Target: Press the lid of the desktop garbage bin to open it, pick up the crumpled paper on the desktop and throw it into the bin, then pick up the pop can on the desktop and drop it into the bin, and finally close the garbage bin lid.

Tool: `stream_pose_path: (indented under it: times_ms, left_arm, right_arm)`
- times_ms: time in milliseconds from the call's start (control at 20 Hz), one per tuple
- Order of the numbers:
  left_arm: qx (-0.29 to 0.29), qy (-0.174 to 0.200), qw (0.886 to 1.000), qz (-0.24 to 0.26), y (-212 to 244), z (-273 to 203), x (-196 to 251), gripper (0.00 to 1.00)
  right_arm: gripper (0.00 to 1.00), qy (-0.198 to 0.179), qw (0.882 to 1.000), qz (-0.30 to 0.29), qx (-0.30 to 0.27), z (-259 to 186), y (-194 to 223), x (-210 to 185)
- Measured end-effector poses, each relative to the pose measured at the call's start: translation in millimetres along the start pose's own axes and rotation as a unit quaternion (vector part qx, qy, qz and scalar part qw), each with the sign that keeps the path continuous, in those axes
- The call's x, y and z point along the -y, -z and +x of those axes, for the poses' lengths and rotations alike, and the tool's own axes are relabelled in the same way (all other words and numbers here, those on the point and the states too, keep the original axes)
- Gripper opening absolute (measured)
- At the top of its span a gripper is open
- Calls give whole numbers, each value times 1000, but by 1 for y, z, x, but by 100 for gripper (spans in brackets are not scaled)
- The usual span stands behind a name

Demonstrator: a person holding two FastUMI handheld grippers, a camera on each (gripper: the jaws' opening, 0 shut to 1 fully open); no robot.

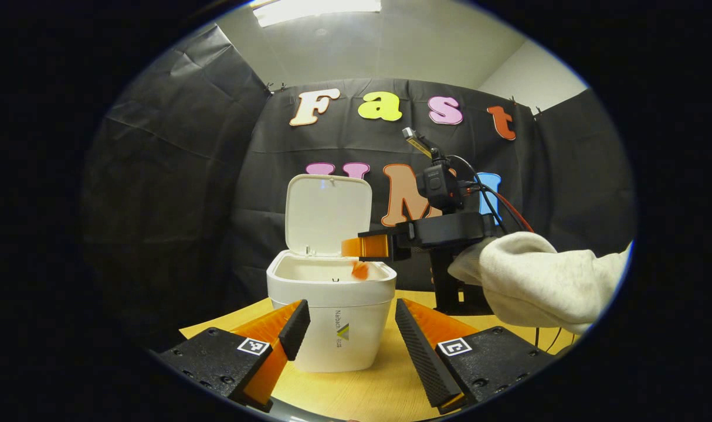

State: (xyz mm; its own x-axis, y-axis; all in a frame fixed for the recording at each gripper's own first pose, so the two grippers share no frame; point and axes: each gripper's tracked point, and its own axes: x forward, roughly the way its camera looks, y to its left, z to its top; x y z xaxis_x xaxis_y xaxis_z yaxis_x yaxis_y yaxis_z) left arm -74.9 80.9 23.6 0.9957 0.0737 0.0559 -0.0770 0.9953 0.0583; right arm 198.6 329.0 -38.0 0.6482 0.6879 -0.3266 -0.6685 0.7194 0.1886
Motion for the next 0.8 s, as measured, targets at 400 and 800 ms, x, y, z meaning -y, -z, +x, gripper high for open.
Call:
stream_pose_path:
  times_ms: [400, 800]
  left_arm:
    - [-8, 68, 998, -6, 12, 15, 48, 88]
    - [-42, 161, 986, 11, 72, 52, 122, 88]
  right_arm:
    - [98, 58, 998, -26, 13, -42, -12, 38]
    - [99, 180, 982, -31, 43, -150, -18, 115]
